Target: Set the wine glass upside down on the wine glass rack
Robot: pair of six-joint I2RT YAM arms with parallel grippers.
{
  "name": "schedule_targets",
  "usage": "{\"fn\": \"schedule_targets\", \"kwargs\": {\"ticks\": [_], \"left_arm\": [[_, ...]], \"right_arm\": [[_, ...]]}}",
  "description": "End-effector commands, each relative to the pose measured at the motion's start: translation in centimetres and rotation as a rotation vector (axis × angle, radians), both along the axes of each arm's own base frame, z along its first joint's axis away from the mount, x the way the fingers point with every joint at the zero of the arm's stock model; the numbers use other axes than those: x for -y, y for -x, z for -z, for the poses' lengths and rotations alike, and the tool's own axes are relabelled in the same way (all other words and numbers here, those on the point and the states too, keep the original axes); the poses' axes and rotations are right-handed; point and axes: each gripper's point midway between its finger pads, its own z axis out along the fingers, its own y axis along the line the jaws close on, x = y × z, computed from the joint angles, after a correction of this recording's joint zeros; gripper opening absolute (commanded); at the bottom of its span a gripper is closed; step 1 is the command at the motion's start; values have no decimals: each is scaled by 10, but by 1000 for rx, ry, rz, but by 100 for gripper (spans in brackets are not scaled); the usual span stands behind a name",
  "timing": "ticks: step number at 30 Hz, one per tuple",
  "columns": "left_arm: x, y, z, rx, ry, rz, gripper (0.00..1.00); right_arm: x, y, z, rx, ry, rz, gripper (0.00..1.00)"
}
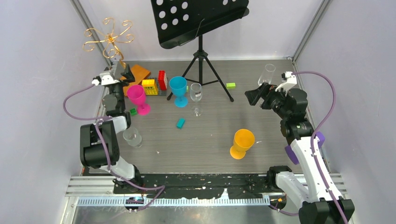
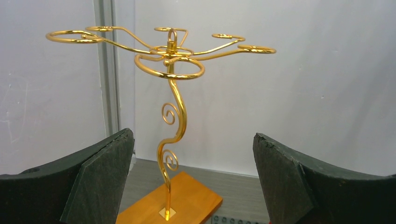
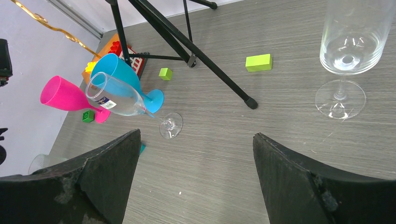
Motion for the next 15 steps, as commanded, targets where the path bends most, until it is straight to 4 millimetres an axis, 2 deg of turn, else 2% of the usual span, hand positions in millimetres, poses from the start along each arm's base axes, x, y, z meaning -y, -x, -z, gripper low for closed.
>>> {"fn": "schedule_targets", "kwargs": {"ticks": [1, 10, 15], "left_arm": [[-9, -10, -31, 118, -17, 16, 98], [-21, -45, -24, 109, -24, 57, 97], [-20, -65, -21, 110, -37, 89, 96]], "right_arm": [[-5, -6, -35, 92, 0, -32, 96], [-7, -22, -32, 59, 5, -37, 98], [-8, -31, -27, 38, 12, -41, 99]]}}
